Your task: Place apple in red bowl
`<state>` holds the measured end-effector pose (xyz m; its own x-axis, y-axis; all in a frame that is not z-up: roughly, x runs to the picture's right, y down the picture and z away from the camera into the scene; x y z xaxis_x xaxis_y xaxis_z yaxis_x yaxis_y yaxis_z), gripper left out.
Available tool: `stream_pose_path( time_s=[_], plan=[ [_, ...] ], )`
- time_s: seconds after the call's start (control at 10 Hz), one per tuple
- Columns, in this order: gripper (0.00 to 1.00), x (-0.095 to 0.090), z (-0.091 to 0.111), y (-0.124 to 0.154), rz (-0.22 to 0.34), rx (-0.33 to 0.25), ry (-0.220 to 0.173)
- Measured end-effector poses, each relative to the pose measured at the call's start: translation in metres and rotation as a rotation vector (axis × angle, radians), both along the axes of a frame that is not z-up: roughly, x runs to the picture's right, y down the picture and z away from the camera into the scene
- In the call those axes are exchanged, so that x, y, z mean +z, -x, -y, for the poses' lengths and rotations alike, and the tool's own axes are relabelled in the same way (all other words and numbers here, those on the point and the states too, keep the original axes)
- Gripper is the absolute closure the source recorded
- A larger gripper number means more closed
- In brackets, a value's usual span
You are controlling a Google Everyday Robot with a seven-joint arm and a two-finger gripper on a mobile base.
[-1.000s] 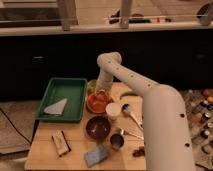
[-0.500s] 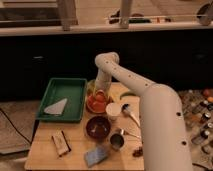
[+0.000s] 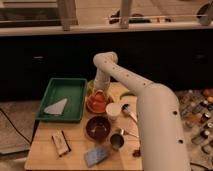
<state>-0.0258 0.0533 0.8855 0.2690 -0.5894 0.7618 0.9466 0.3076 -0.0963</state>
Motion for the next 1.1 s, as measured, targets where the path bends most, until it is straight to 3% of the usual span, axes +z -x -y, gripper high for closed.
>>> stream_pose_path(
  time_s=[0.3,1.1],
  plan=[
    [0.21,0.000,0.001,-0.001,-0.004,-0.002,0.004],
    [0.20,0.000,0.015,0.002,-0.013,-0.018,0.009]
  ],
)
